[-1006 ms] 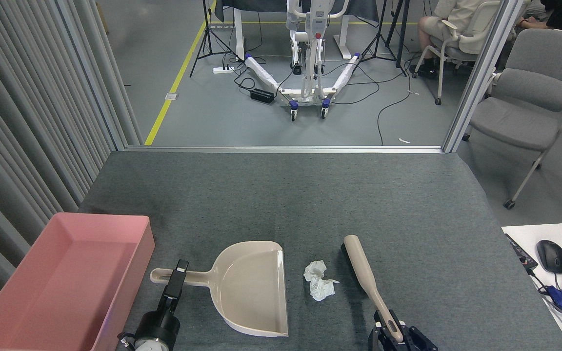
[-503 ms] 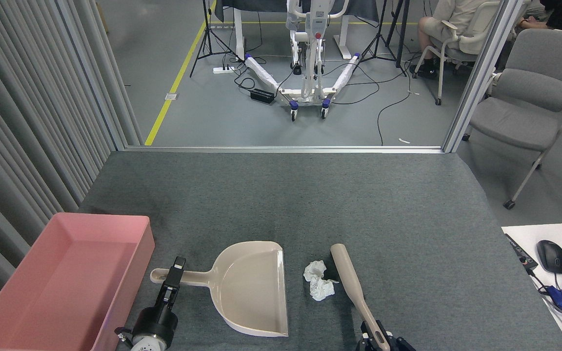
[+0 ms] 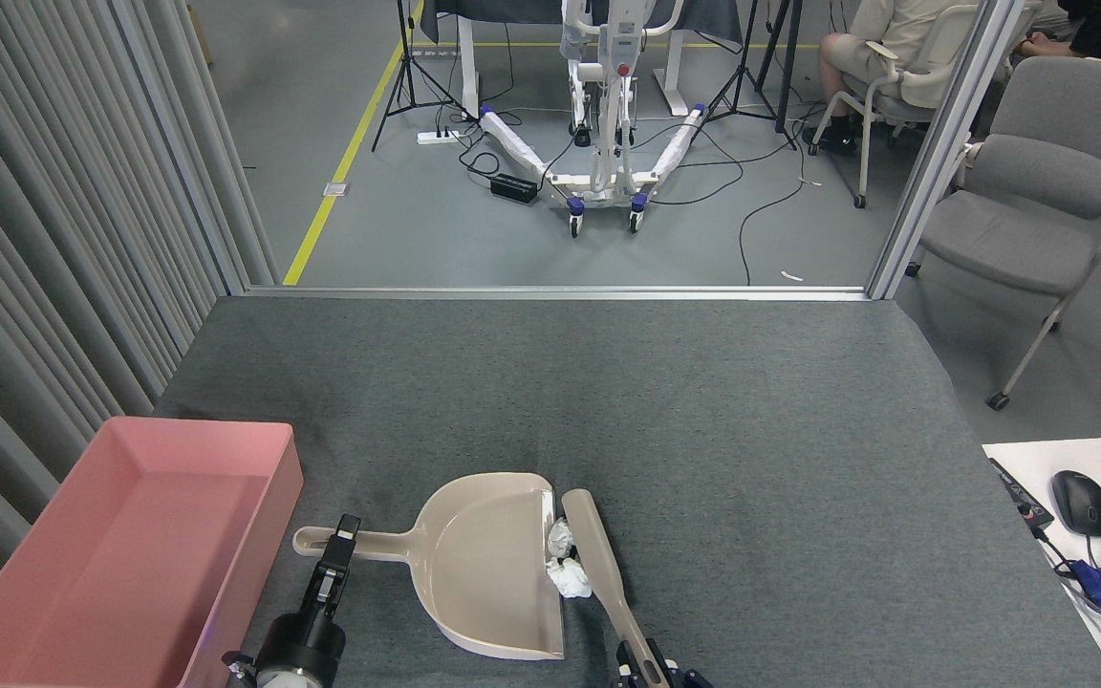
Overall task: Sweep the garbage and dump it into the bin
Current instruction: 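Sweep the white tissue into the dustpan with the right gripper's brush, then pull the brush back away from the dustpan with the right gripper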
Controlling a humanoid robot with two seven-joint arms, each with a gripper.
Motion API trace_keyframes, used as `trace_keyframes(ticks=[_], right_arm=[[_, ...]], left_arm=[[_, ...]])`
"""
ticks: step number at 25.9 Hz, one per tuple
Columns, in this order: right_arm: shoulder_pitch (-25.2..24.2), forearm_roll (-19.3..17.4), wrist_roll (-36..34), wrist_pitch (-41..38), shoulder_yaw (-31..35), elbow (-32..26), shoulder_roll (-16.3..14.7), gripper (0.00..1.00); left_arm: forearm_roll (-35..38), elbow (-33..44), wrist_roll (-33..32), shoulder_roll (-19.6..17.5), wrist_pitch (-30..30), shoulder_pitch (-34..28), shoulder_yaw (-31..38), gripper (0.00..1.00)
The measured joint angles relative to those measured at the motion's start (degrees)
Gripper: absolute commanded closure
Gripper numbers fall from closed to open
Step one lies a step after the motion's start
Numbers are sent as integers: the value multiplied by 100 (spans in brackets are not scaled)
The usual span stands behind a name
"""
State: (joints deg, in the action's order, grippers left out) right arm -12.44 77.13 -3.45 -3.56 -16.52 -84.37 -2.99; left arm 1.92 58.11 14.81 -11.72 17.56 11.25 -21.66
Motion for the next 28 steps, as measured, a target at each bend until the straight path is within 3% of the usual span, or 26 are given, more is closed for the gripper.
trace_keyframes(ticks=[4,14,22,24,28], right_arm=[[22,61,114,131,-365,8,214,100],[47,16,149,309,-1026,-8,480,100],[64,-63,-96,191,-702,-405,296,100],[62,-94,-103,171,-527,-498,174,100],[59,-154,-116,158,-78,-605,-110,100]], left_arm=[[0,-9,14,-3,262,-26,3,100],[3,-44,-38,-2,487,-36,4,100],[4,-42,-38,6,590,-36,4,100],[3,-43,-38,9,606,-35,4,96],[-12,-44,-18,19,607,-33,7,55]])
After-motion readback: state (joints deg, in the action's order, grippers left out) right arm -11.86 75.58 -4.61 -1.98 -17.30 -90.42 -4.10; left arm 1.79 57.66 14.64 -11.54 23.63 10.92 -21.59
